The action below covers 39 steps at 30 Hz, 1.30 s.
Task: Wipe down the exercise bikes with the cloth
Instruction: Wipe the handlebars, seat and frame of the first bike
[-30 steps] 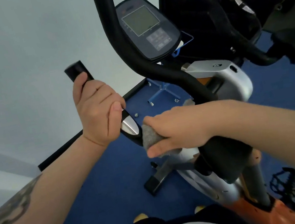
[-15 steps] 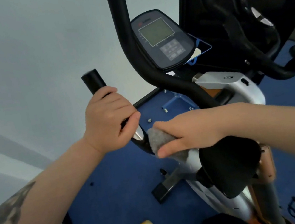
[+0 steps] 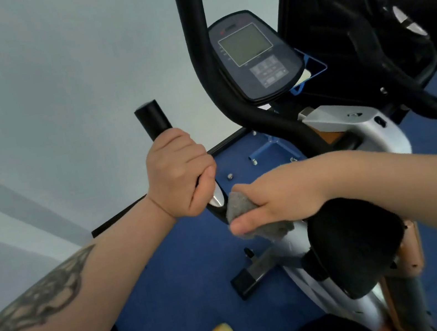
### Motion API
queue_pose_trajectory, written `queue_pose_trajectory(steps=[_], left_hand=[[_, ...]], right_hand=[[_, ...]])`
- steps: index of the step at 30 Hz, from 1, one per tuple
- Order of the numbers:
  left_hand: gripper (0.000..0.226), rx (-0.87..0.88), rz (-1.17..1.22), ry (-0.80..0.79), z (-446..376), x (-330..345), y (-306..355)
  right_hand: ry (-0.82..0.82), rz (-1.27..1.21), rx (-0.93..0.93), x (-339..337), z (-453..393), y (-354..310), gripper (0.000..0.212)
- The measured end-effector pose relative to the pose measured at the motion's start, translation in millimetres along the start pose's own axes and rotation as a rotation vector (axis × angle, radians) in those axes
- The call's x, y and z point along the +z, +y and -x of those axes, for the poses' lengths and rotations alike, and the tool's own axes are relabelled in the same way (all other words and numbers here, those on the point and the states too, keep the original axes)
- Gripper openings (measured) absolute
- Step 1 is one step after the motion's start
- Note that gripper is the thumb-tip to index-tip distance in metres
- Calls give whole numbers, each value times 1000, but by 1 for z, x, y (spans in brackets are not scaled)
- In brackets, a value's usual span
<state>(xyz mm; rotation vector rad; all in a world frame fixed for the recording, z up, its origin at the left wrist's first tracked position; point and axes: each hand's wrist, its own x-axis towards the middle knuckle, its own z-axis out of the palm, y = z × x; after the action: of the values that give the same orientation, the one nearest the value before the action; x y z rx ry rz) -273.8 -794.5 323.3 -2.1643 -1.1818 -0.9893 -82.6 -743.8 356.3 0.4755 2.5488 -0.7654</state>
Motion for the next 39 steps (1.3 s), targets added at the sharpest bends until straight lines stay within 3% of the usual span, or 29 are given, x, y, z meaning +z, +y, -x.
queue_pose_trajectory(steps=[2,4,8,12,17,20,24,28,32,35,39], left_hand=[[35,-1,23,-4,2,0,-1],[35,-7,25,-8,3,-1,-1],[34,-12,30,-13,0,-1,1],[36,-12,29,4,2,0,-1],[36,-21,18,-16,2,-1,0],[37,-25,4,6,2,0,1],[37,-19,3,-1,3,-1,2],[37,-27,17,-1,2,0,1],[38,-13,0,32,5,4,-2],[38,-13,-2,29,5,4,-3],[37,-35,-11,17,4,2,0]], right_hand=[[50,-70,14,3,-6,-5,46],[111,24,0,6,5,-1,45],[37,89,-5,0,22,7,41],[31,-63,41,4,-8,-8,53],[1,55,17,-8,28,17,39],[-30,80,25,-8,15,8,43],[22,-95,6,1,-4,-5,44],[-10,12,3,-4,22,11,39],[-29,77,42,-1,0,-3,48],[31,-2,54,4,-5,-7,50],[88,79,-9,-1,33,14,40]])
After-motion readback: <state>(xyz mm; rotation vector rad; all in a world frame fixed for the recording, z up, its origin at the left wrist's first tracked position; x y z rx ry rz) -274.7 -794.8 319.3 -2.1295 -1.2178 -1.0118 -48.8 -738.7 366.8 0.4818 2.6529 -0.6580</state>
